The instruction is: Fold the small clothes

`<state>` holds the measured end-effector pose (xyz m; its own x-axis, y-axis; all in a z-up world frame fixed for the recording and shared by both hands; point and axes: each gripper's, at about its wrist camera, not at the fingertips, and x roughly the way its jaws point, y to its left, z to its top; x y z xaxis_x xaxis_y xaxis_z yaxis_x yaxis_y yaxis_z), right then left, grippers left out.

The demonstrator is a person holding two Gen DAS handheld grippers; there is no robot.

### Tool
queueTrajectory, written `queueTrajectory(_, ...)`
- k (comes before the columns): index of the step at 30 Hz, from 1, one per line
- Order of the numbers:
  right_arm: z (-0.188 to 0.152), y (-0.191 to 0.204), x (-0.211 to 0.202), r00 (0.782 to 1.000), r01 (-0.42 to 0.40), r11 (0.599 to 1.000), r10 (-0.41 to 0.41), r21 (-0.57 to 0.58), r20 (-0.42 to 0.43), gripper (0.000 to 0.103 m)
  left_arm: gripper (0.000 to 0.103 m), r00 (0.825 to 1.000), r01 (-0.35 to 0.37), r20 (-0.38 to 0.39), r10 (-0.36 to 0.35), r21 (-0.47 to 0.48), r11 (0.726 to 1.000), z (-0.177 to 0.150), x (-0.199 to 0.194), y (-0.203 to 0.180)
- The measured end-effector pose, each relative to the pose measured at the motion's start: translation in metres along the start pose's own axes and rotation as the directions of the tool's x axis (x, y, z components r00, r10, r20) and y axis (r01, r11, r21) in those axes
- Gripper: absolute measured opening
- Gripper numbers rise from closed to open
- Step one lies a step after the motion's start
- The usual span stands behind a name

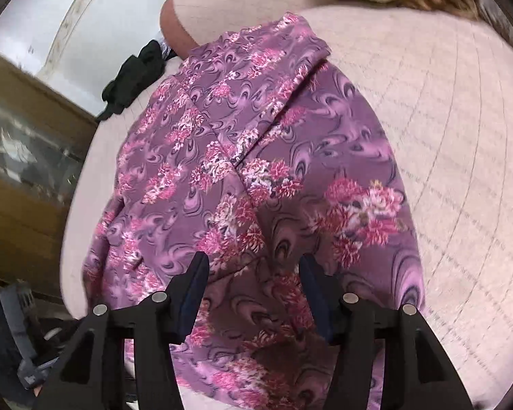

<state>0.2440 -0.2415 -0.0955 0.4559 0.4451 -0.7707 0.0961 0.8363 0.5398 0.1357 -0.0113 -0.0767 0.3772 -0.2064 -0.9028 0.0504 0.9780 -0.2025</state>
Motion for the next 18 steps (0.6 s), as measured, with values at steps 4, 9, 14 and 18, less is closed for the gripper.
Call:
queueTrajectory(4,0.000,0.003,-0.020,0.998,-0.006,1.000,0.006,-0.004,0.070,0.073,0.082,1.000,0.012,0.029,-0.012,0.000,1.000,0.003,-0.013,-0.006)
queueTrajectory(9,0.004,0.011,-0.027,0.992,-0.021,1.000,0.021,-0.008,0.125,0.073,0.082,0.997,0.016,0.076,-0.017,0.018,1.000,0.020,-0.031,-0.012)
queueTrajectory(14,0.005,0.012,-0.043,0.982,0.014,1.000,-0.012,-0.011,0.190,0.073,0.082,0.991,0.053,0.127,-0.052,-0.005,0.999,0.046,-0.044,-0.003)
queueTrajectory(18,0.010,0.011,-0.057,0.977,-0.033,0.999,0.033,-0.006,0.212,0.073,0.082,0.988,0.079,0.140,-0.071,-0.049,0.996,0.079,-0.037,0.013)
